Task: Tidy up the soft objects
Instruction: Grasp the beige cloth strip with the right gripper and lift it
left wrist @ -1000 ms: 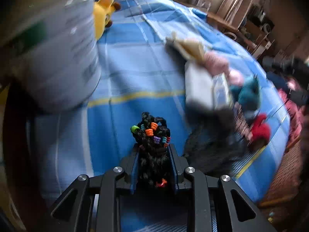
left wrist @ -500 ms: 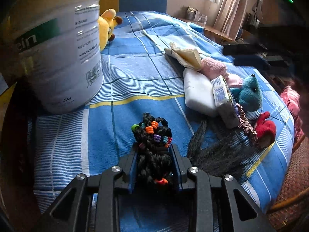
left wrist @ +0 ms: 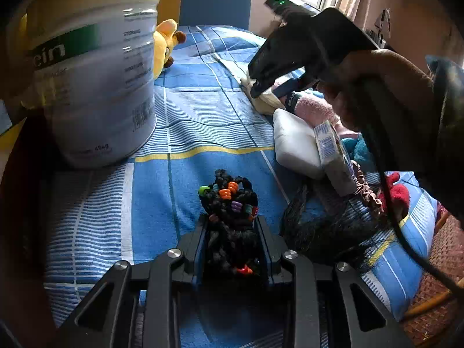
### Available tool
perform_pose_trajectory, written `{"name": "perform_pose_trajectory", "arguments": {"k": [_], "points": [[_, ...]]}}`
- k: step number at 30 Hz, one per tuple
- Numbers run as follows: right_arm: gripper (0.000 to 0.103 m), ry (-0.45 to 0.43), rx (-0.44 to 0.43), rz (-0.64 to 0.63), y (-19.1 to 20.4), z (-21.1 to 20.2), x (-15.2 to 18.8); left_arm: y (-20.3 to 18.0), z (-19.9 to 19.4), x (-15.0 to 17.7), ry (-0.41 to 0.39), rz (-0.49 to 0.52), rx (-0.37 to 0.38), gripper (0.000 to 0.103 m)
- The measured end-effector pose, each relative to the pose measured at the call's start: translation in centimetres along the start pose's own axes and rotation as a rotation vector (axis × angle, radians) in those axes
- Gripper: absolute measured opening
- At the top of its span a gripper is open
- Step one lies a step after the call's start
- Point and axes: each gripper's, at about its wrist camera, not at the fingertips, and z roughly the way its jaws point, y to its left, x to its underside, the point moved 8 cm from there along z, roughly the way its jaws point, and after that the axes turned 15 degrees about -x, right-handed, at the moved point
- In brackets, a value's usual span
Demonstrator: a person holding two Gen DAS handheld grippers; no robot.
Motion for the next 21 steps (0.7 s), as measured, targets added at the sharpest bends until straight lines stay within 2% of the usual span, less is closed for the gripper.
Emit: {"name": "perform_pose_trajectory", "arguments": {"k": [2, 4, 6, 7, 10, 12, 13, 14, 15, 17, 19, 21], "points": [[0.032, -0.013, -0.113, 0.025, 0.6, -0.8, 0.0, 0.2, 0.0, 0.0, 0.004, -0.015, 0.012, 0.032], [0.042, -0.008, -0.149, 0.037, 0.6, -1.3, 0.2, 0.4, -0.1, 0.1, 0.001, -0.025, 0.015, 0.032], [0.061, -0.017, -0.157, 0.044, 0.4, -1.5, 0.1, 0.4, -0.2, 0.3, -0.003, -0.024, 0.014, 0.032], [0.064, -0.017, -0.160, 0.057, 0.2, -1.4, -0.1, 0.5, -0.1, 0.3, -0.002, -0.028, 0.018, 0.032], [0.065, -0.009, -0.155, 0.110, -0.5, -0.2, -0.8, 0.7, -0.1, 0.3, -0.003, -0.033, 0.018, 0.032], [0.065, -0.008, -0.103, 0.116, -1.0, 0.6, -1.2, 0.6, -0.2, 0.3, -0.005, -0.031, 0.015, 0.032], [0.064, -0.001, -0.066, 0.113, -1.3, 0.9, -1.2, 0.6, -0.1, 0.2, -0.004, -0.031, 0.016, 0.032], [0.043, -0.003, -0.045, 0.110, -1.2, 0.8, -1.4, 0.6, -0.2, 0.2, -0.004, -0.031, 0.017, 0.032], [0.028, -0.010, -0.029, 0.095, -1.3, 0.6, -1.5, 0.6, -0.1, 0.1, -0.005, -0.030, 0.017, 0.032], [0.013, -0.032, -0.044, 0.068, -0.6, -0.5, -1.5, 0.5, -0.2, 0.2, -0.009, -0.028, 0.014, 0.032], [0.011, -0.048, -0.039, 0.020, 0.4, -1.7, -1.2, 0.4, -0.3, 0.2, -0.011, -0.025, 0.015, 0.031], [0.011, -0.061, -0.071, -0.025, 1.6, -3.1, -0.2, 0.5, -0.4, 0.3, -0.008, -0.028, 0.021, 0.030]]}}
